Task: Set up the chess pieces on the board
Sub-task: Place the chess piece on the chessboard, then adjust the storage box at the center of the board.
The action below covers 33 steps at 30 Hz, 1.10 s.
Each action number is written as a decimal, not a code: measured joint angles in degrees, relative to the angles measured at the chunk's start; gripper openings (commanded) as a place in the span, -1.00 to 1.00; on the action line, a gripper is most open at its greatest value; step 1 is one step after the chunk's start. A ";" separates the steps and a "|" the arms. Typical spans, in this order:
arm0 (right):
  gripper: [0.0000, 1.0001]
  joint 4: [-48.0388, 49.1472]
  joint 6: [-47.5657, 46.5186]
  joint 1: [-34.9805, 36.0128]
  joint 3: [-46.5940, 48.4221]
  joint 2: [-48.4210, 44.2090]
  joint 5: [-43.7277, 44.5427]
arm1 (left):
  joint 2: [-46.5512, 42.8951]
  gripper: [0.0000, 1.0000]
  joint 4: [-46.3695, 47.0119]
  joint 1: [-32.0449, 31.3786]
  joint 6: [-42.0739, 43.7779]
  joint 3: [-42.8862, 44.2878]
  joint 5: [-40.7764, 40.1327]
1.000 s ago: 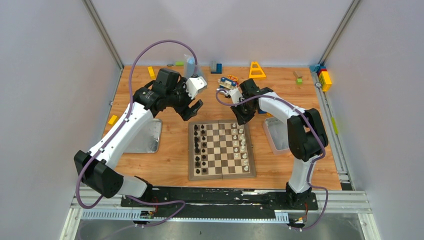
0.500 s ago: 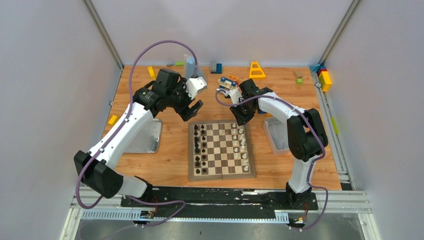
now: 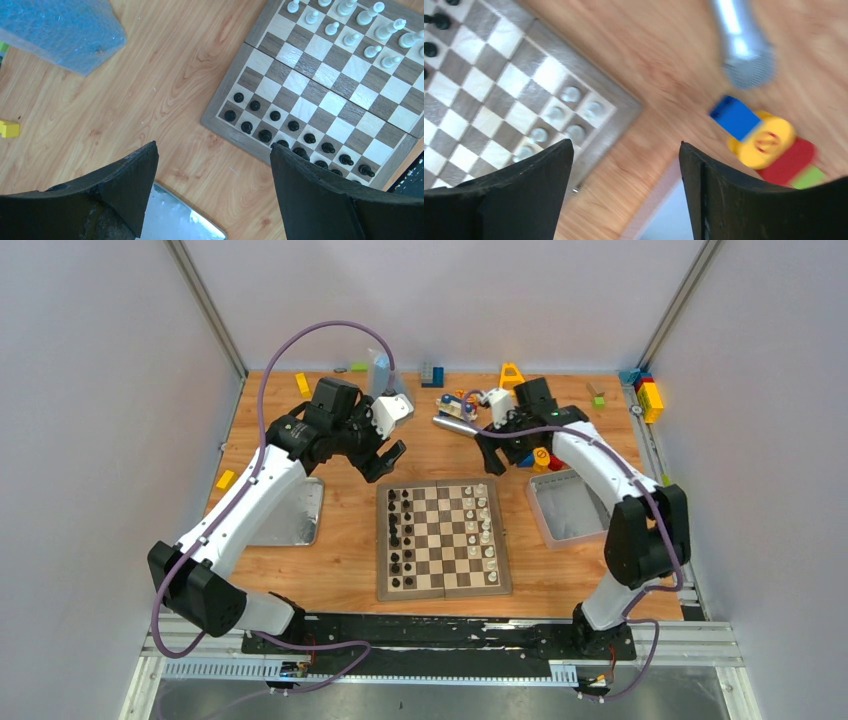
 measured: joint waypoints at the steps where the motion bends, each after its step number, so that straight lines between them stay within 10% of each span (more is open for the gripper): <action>1: 0.65 0.07 -0.04 -1.31 -0.15 -1.33 0.00 | 0.00 0.80 0.02 0.00 0.00 0.00 0.00; 14: 0.91 -0.17 -22.10 -28.81 -6.25 -5.64 0.66 | -0.33 0.80 0.00 0.00 0.55 0.00 -0.07; 33: 0.92 -0.07 -42.21 -26.93 -4.46 4.68 3.45 | 0.90 0.80 -0.02 0.00 1.14 -0.11 -1.38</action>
